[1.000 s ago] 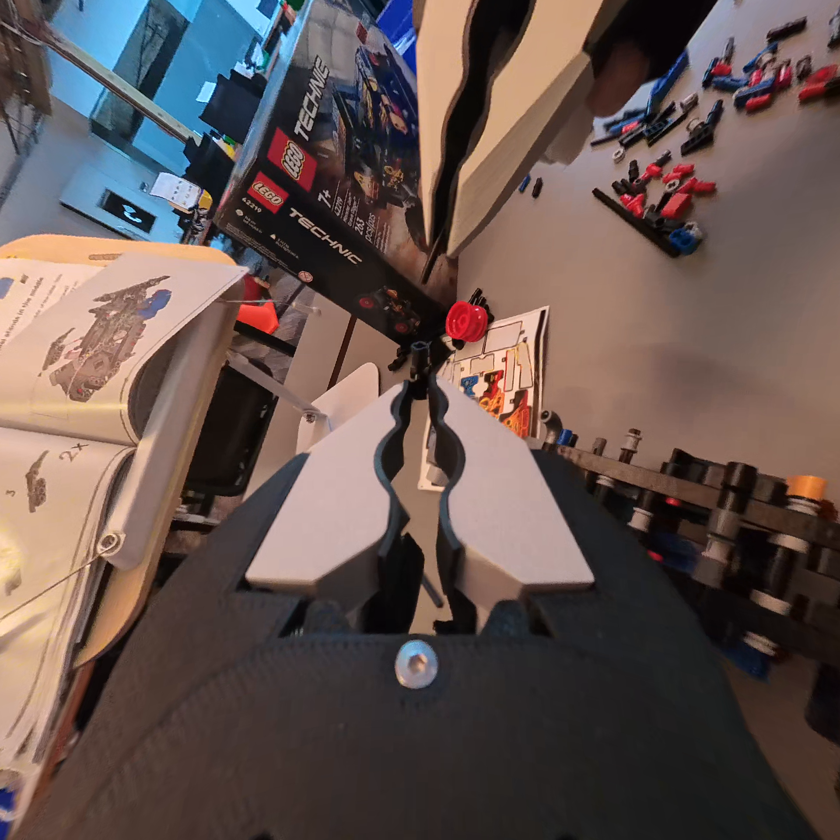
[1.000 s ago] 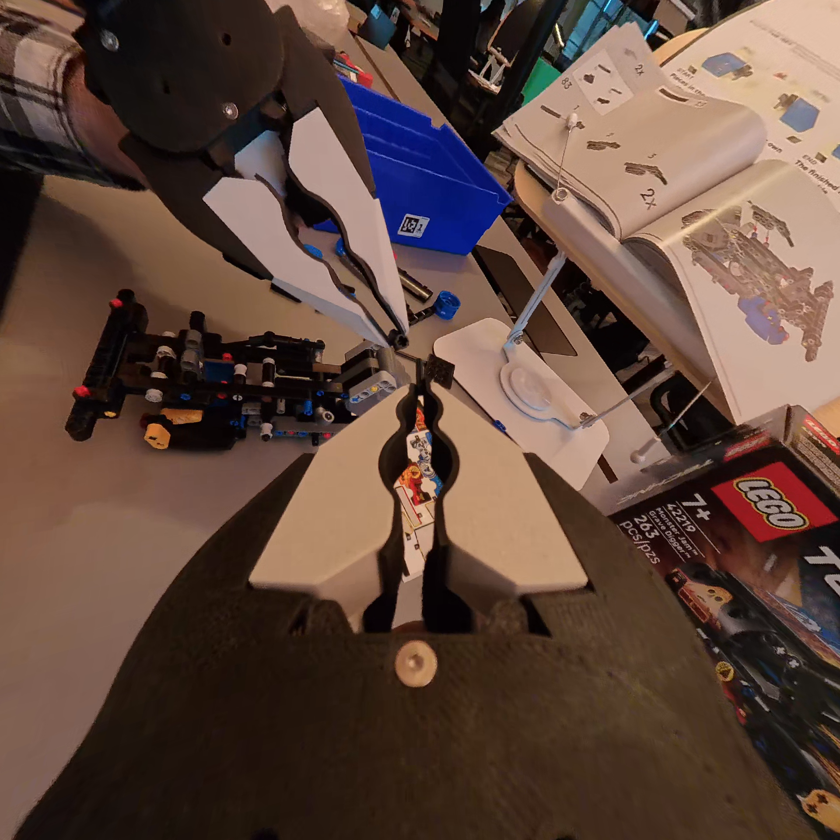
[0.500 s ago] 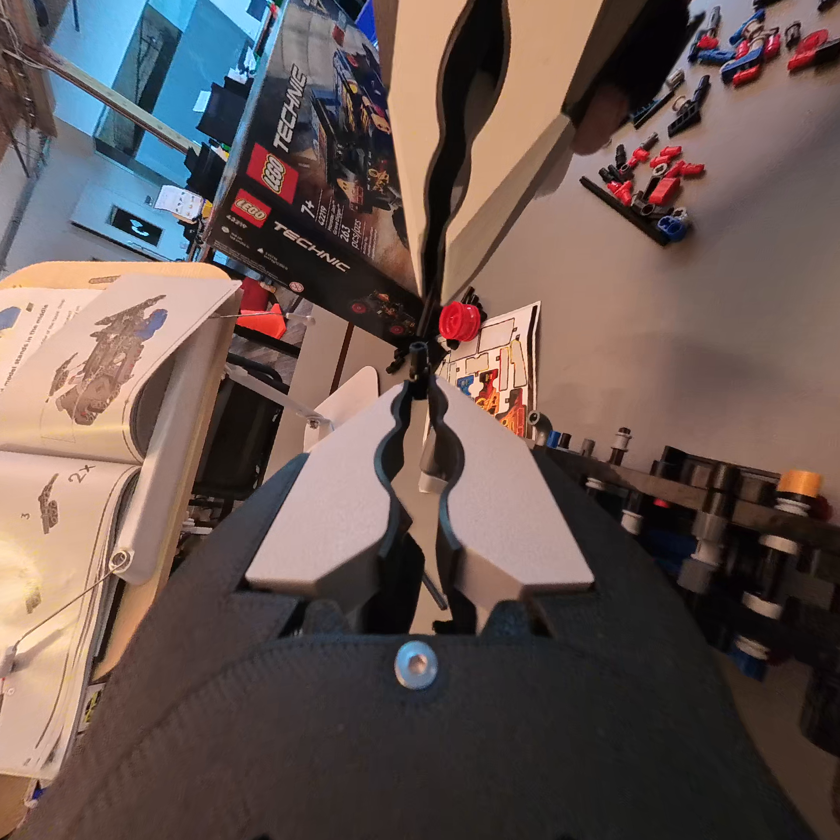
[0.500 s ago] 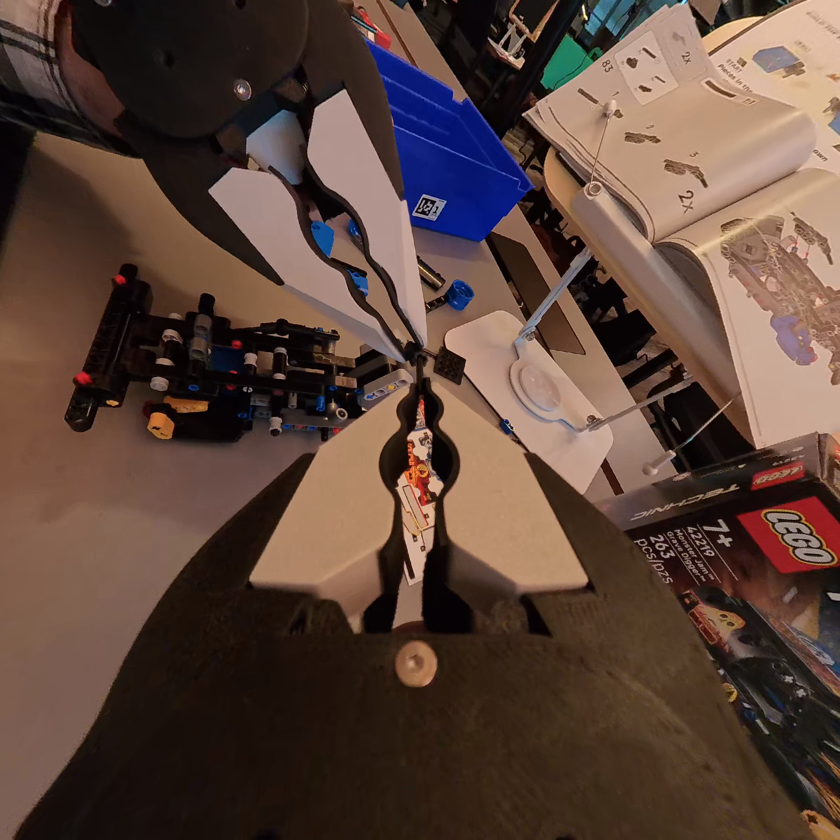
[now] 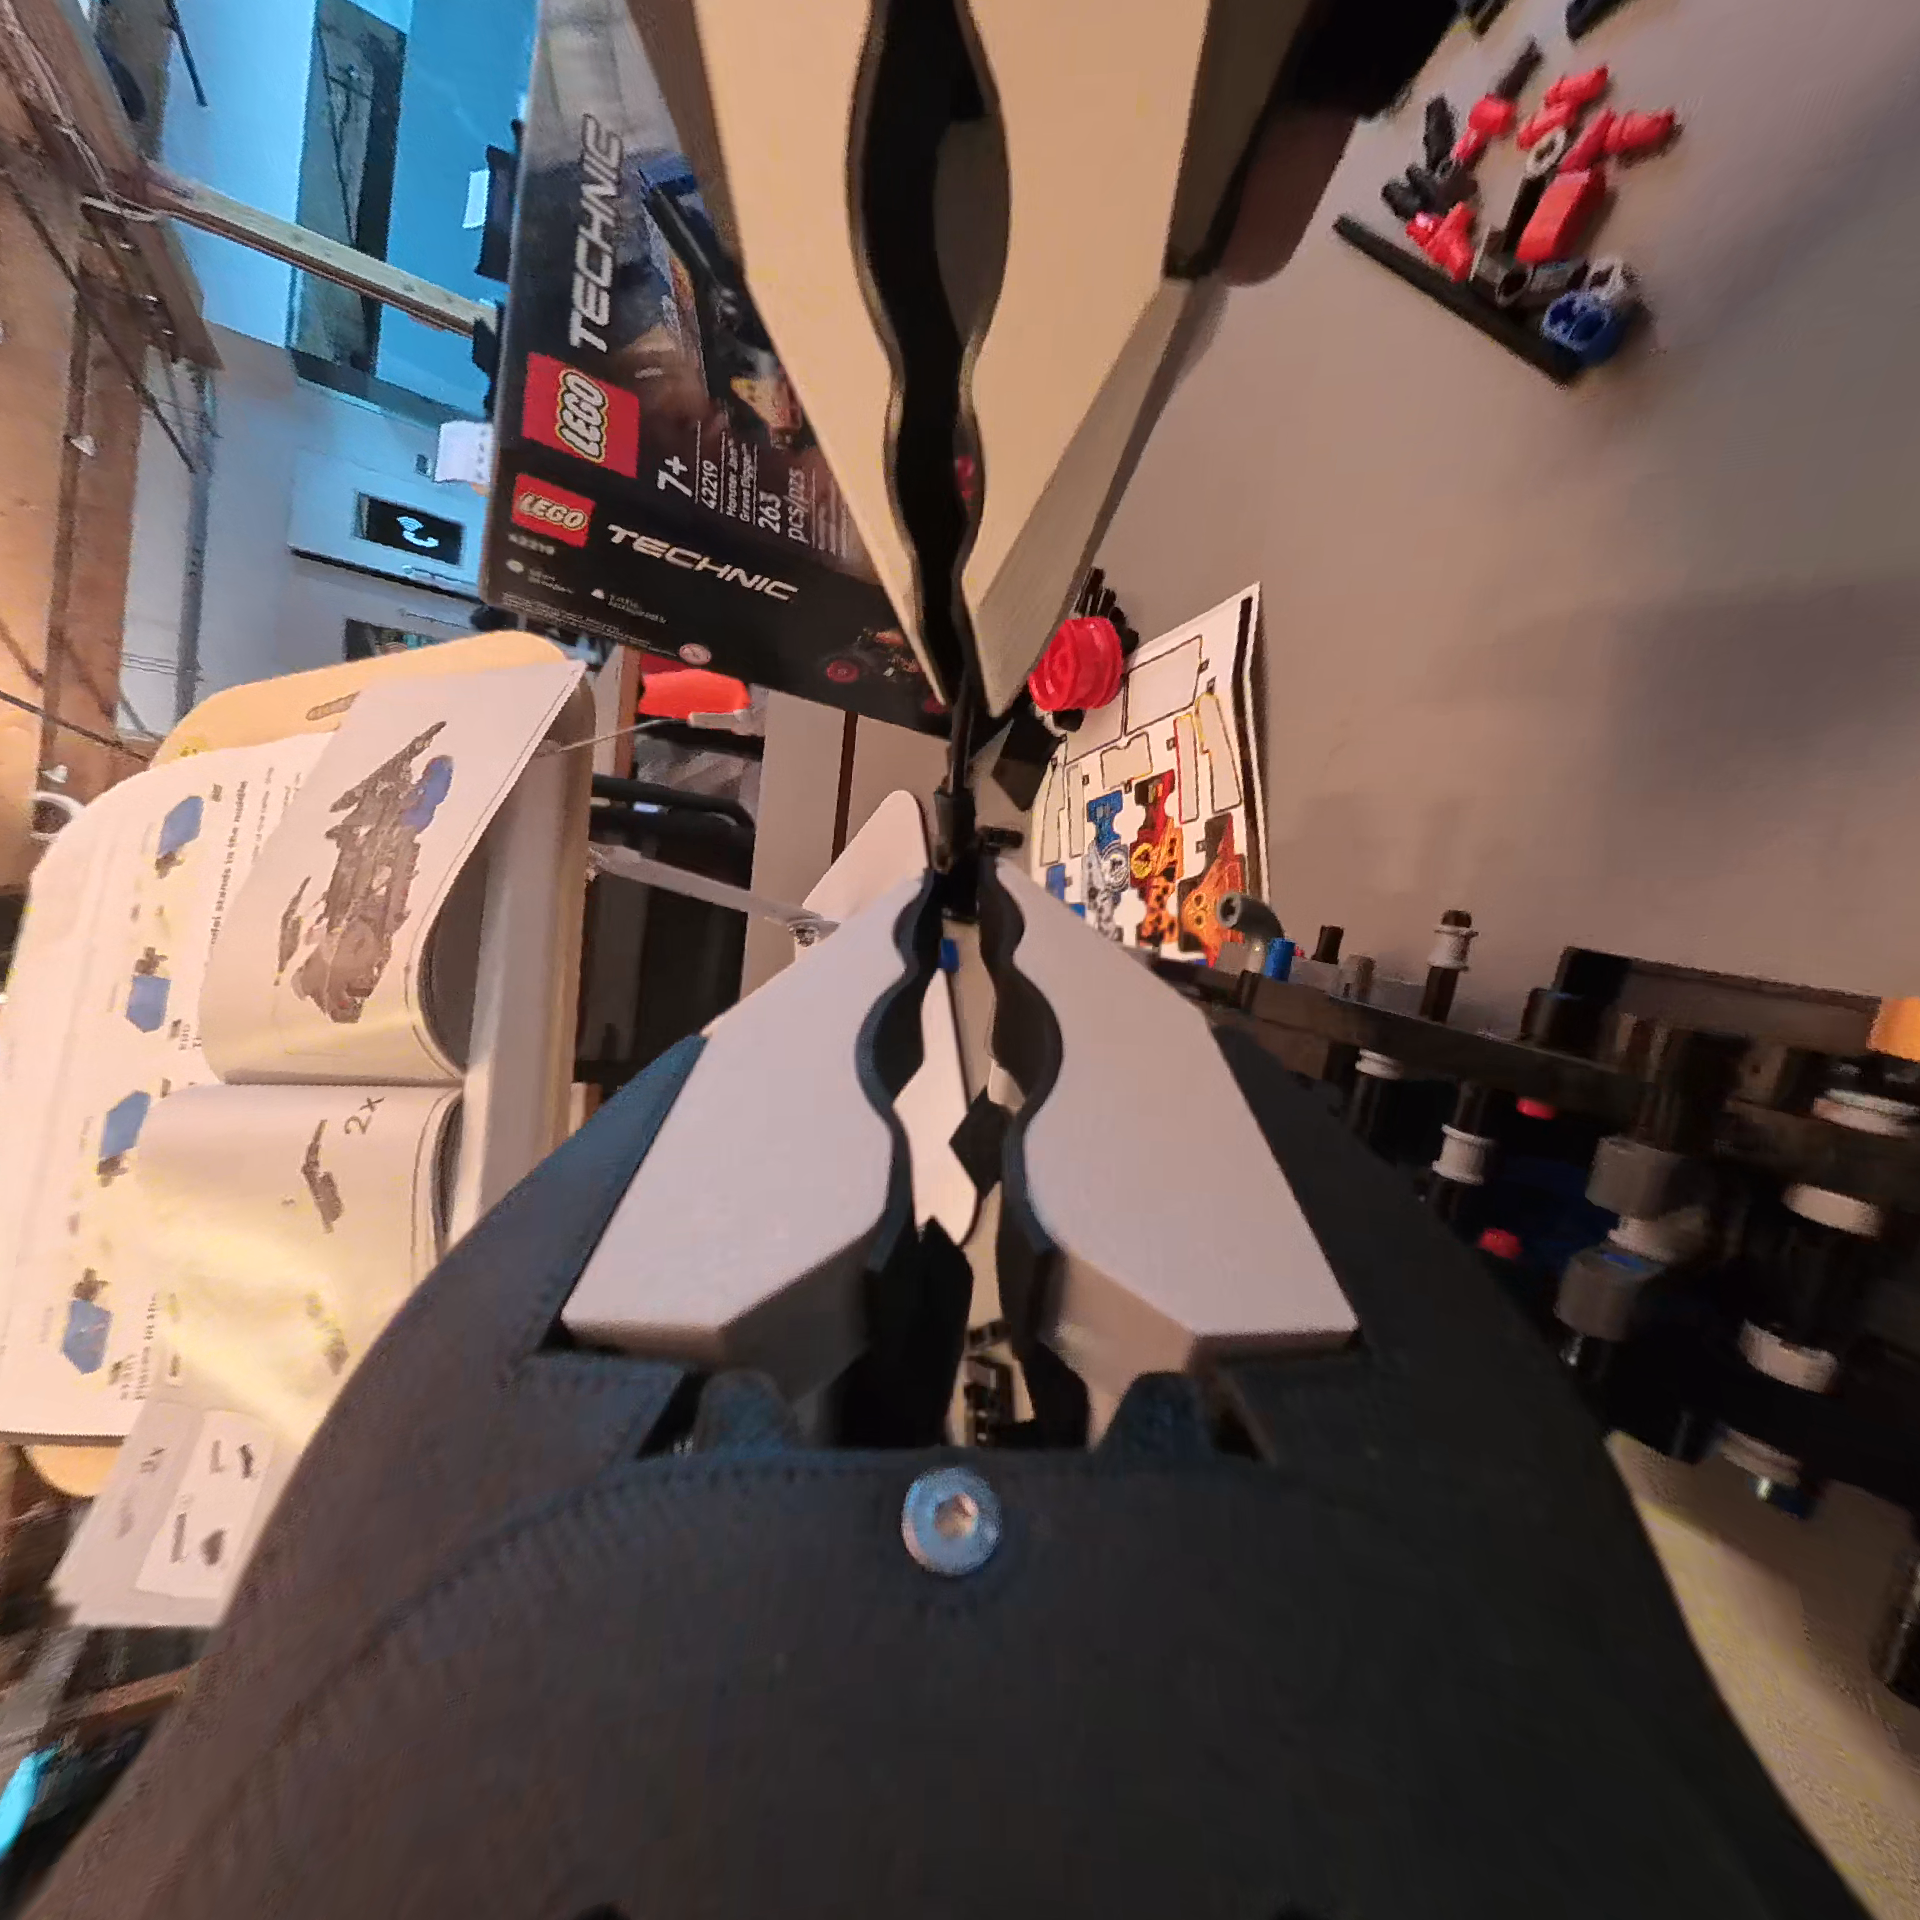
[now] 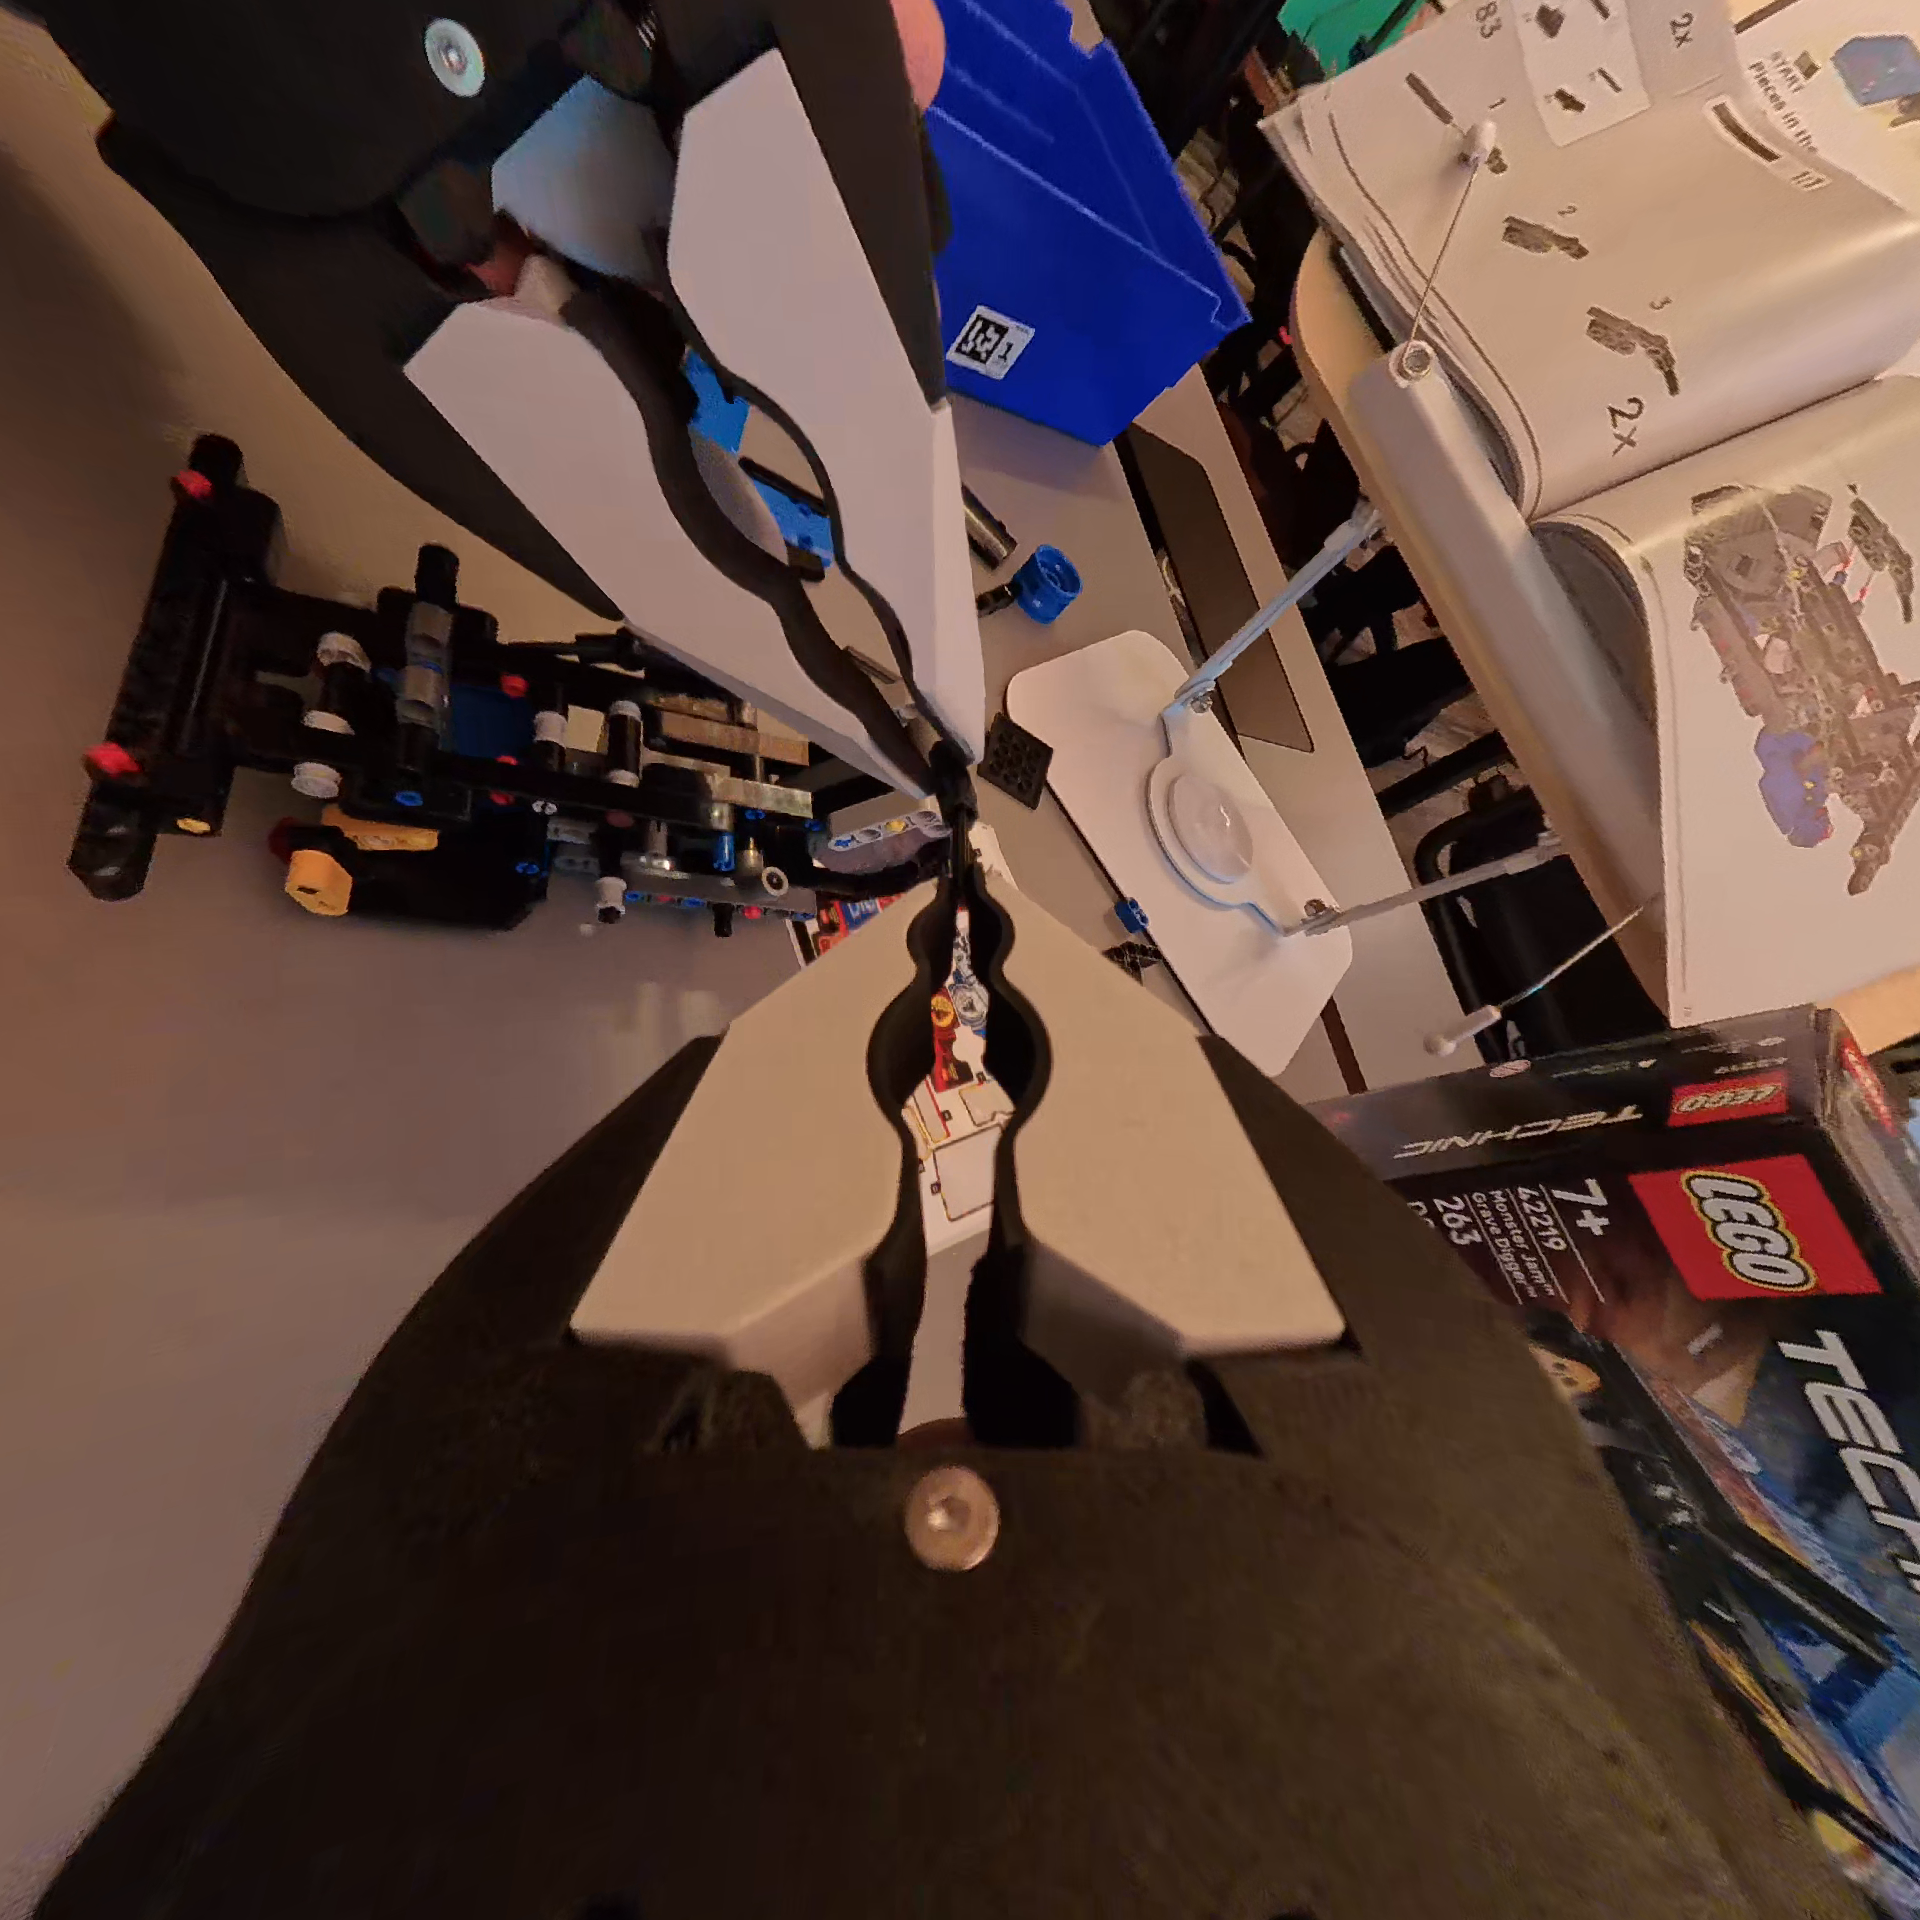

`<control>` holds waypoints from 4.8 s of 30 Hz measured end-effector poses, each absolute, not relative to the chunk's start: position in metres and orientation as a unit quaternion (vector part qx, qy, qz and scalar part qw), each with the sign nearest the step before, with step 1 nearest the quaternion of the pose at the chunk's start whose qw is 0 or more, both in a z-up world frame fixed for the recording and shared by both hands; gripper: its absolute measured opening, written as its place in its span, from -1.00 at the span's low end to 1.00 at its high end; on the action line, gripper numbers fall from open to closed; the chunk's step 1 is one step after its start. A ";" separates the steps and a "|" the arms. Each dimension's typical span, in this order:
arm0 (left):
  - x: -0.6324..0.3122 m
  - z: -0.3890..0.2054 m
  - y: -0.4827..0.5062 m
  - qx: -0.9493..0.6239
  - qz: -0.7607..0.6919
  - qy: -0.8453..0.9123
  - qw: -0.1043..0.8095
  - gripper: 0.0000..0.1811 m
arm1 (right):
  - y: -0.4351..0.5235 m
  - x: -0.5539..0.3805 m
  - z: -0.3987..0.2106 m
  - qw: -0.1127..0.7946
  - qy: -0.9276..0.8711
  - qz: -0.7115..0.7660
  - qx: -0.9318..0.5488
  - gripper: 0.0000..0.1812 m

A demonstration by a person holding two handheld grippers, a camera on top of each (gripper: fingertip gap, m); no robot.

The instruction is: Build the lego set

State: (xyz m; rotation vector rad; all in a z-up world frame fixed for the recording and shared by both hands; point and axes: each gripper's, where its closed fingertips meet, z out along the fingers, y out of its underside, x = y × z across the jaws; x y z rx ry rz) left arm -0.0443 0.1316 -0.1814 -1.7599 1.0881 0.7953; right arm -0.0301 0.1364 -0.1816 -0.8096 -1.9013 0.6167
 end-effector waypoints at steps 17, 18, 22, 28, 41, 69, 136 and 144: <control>-0.053 -0.200 0.132 -0.709 0.379 0.460 0.376 -0.96 | 0.135 -0.030 -0.194 0.466 -0.803 0.170 -0.329 -1.00; -0.053 -0.200 0.132 -0.710 0.379 0.460 0.376 -0.96 | 0.136 -0.030 -0.194 0.468 -0.802 0.169 -0.331 -1.00; -0.052 -0.201 0.132 -0.709 0.380 0.462 0.373 -0.96 | 0.139 -0.031 -0.196 0.468 -0.801 0.164 -0.336 -1.00; -0.045 -0.199 0.131 -0.709 0.363 0.467 0.384 -0.97 | 0.139 -0.028 -0.195 0.445 -0.796 0.225 -0.344 -1.00; -0.037 -0.199 0.125 -0.689 0.347 0.484 0.414 -0.97 | 0.131 -0.018 -0.196 0.402 -0.798 0.308 -0.326 -1.00; -0.037 -0.209 0.127 -0.679 0.357 0.499 0.404 -0.97 | 0.129 -0.021 -0.205 0.395 -0.808 0.292 -0.323 -1.00; -0.103 -0.264 0.094 -0.854 0.206 0.423 0.222 -0.80 | 0.155 -0.001 -0.228 0.321 -0.814 0.309 -0.372 -1.00; -0.017 -0.252 0.112 -0.899 0.121 0.329 0.263 -0.72 | 0.161 0.001 -0.225 0.323 -0.809 0.312 -0.379 -1.00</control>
